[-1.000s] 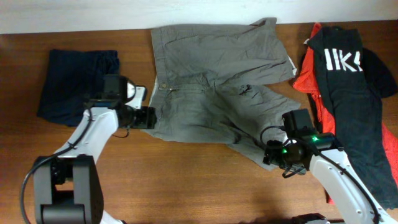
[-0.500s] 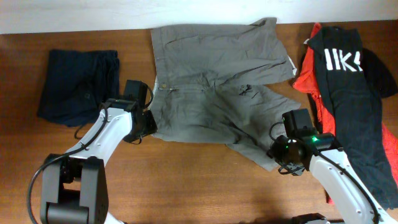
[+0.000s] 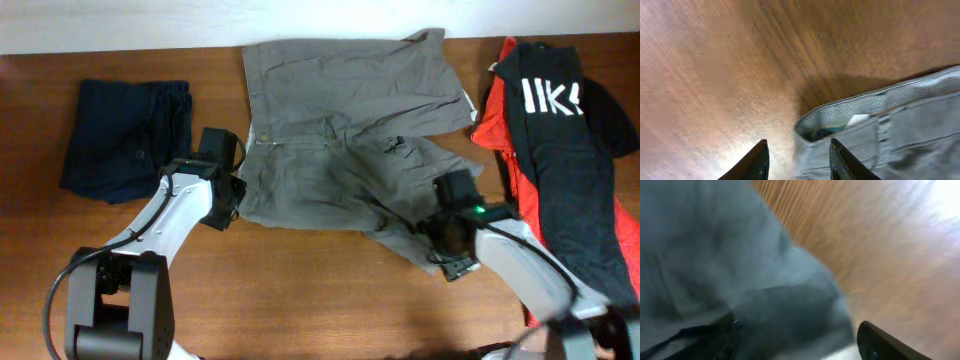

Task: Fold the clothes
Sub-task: 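Grasp the bottom hem of the shorts with both grippers, then fold the bottom half up over the top half with both grippers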

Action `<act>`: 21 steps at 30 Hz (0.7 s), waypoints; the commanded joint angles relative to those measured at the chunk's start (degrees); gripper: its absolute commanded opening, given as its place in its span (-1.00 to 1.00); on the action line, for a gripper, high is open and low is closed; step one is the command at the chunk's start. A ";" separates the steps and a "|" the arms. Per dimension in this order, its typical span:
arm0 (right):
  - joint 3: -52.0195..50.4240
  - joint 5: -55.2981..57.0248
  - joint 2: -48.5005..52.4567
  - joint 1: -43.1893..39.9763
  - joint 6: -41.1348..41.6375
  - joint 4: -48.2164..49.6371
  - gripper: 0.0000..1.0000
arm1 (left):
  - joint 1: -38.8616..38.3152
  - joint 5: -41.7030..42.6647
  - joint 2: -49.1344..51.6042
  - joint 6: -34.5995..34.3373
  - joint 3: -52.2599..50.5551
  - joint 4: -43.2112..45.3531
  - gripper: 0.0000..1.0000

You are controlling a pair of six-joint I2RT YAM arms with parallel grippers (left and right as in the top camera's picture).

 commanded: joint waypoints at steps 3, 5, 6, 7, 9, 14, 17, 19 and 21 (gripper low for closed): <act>0.00 -2.62 4.07 2.64 3.08 1.49 0.58 | -0.02 -1.05 -0.07 -4.07 -0.39 2.64 -0.23; 0.15 -2.86 4.04 2.43 2.69 1.46 0.57 | -0.02 -1.09 0.57 -4.07 -0.39 3.48 -0.23; 0.15 -3.08 4.04 2.43 2.69 1.49 0.57 | -0.04 -1.05 1.57 -4.07 -0.39 3.93 -0.23; 0.15 -3.28 4.04 2.43 2.69 1.49 0.56 | -0.15 -1.07 2.19 -4.07 -0.39 4.04 -0.23; 0.15 -3.80 4.04 2.43 2.67 1.49 0.50 | -0.70 -0.76 3.76 -4.07 -0.39 4.39 -0.25; 0.15 -4.31 4.04 2.43 1.97 1.92 0.47 | -2.32 0.04 8.33 -4.07 -0.39 6.03 -0.30; 0.15 -4.13 4.04 2.43 -0.90 2.99 0.49 | -2.60 1.11 9.75 -4.07 -0.39 7.93 -0.28; 0.15 -4.13 4.07 2.43 -2.89 3.72 0.50 | -2.60 1.07 9.75 -4.04 -0.39 8.96 -0.14; 0.15 -4.07 4.07 2.43 -4.63 4.28 0.52 | -2.60 1.09 9.75 -4.04 -0.39 9.77 0.04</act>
